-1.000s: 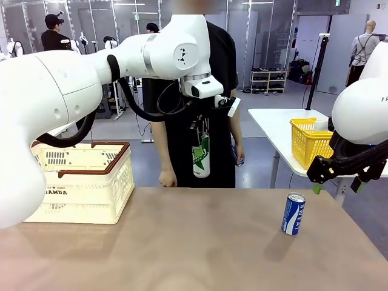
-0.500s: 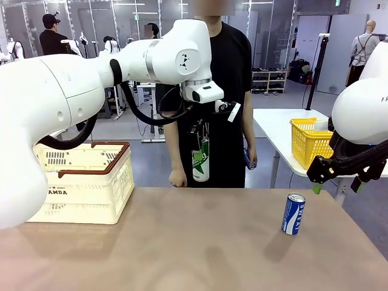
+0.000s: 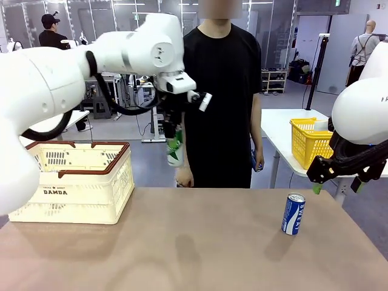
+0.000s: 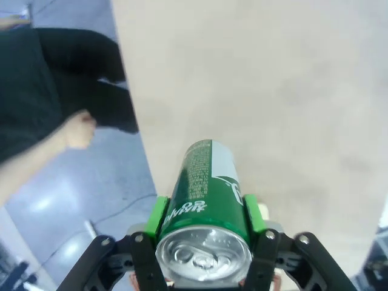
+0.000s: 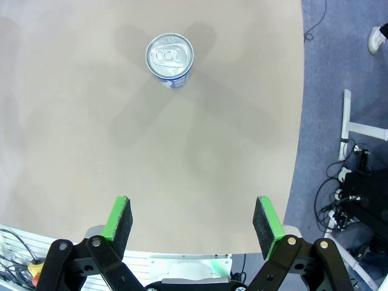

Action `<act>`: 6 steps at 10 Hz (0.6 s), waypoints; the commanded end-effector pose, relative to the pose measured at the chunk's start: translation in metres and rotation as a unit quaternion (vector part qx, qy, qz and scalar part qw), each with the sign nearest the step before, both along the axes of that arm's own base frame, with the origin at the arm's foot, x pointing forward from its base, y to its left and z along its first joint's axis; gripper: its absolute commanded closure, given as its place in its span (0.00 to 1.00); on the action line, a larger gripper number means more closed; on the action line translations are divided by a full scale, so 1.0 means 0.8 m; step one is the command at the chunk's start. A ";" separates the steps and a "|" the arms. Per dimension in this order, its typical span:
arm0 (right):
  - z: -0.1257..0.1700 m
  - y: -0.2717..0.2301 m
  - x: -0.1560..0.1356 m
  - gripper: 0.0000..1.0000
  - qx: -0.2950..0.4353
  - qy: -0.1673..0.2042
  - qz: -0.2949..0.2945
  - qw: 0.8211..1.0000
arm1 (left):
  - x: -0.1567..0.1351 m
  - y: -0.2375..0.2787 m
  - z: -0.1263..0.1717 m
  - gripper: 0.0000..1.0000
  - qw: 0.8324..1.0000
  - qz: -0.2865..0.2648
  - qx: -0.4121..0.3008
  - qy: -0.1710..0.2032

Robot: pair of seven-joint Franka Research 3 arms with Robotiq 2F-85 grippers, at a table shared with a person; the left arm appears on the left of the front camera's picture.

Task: Place the drinks into the Shopping basket.
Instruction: Pick up one drink and place it into the Shopping basket.

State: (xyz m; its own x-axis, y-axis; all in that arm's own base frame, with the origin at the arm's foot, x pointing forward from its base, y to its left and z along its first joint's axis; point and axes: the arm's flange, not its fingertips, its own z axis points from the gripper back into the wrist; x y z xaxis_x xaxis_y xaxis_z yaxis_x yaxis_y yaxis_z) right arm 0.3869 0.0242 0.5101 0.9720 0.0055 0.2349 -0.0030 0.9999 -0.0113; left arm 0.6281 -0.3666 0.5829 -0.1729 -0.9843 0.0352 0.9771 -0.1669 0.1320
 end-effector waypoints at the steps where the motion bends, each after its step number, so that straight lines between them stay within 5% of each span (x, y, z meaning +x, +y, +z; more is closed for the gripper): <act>1: 0.001 -0.002 0.000 0.00 -0.002 -0.001 0.001 1.000 | -0.005 0.062 0.028 0.41 0.999 0.048 -0.011 -0.012; 6: 0.001 -0.002 0.000 0.00 -0.002 -0.001 0.001 1.000 | 0.001 0.223 0.047 0.41 0.981 0.192 -0.007 0.008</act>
